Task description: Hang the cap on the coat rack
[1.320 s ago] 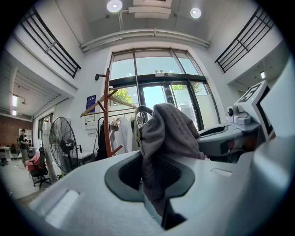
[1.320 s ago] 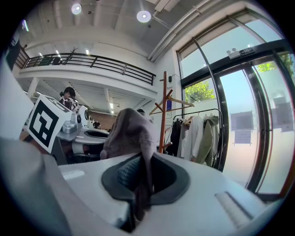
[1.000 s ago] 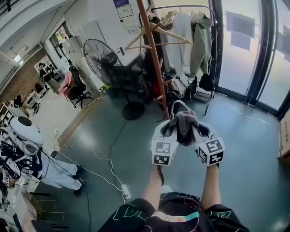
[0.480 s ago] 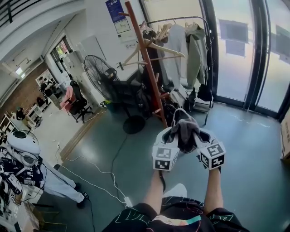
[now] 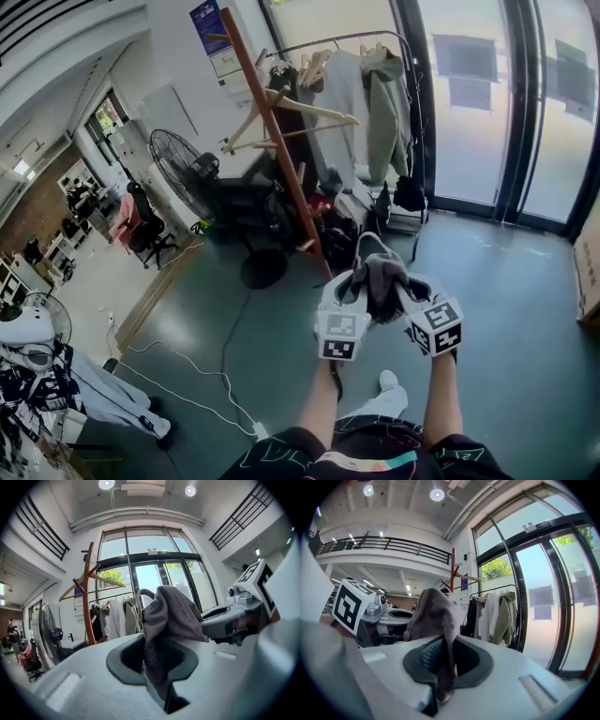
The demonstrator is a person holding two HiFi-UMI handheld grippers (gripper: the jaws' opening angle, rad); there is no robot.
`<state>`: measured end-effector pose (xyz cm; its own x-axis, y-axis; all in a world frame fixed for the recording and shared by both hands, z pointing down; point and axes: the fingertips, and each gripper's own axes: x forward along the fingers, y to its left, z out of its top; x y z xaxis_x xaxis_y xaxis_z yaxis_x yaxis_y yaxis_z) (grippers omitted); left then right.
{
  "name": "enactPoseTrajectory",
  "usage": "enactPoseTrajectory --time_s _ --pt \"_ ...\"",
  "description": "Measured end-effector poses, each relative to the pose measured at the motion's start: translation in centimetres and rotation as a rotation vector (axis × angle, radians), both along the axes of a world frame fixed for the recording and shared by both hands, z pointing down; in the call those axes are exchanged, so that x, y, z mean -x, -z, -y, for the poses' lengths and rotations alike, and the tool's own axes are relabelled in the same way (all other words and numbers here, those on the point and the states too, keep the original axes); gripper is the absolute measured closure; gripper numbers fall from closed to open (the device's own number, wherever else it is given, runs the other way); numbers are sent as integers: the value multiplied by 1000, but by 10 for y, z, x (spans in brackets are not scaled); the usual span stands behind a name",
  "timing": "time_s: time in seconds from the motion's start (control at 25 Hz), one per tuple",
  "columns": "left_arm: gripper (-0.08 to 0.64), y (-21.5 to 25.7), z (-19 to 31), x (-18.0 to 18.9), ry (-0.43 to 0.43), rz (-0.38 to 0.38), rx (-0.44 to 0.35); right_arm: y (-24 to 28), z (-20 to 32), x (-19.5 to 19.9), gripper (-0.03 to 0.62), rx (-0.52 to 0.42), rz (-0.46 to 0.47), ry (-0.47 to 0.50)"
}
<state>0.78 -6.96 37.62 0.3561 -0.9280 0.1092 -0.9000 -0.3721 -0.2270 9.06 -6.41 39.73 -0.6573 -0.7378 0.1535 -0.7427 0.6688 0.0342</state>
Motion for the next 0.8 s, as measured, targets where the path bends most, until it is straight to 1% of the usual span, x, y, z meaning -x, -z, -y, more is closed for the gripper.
enactPoseTrajectory --time_s 0.12,0.24,0.36,0.44,0.52,0.6,0.72,0.8 --pt "503 -15 17 2 0 -27 37 -12 12 -1 560 23 2 2" --pt "503 -34 42 -7 4 -45 70 -29 35 -10 560 48 -1 -2" --pt "503 -47 63 -18 -4 -55 91 -43 59 -22 560 87 36 -16" --pt "503 -54 74 -17 6 -79 112 -49 72 -22 560 121 65 -9" --pt "503 -64 84 -8 28 -120 146 -56 86 -13 560 151 78 13" --pt "503 -73 98 7 61 -143 171 -64 103 1 560 174 80 46" --pt "503 -82 120 34 119 -156 185 -76 128 27 560 207 85 100" --pt "503 -86 131 49 162 -180 191 -81 143 42 560 226 67 138"
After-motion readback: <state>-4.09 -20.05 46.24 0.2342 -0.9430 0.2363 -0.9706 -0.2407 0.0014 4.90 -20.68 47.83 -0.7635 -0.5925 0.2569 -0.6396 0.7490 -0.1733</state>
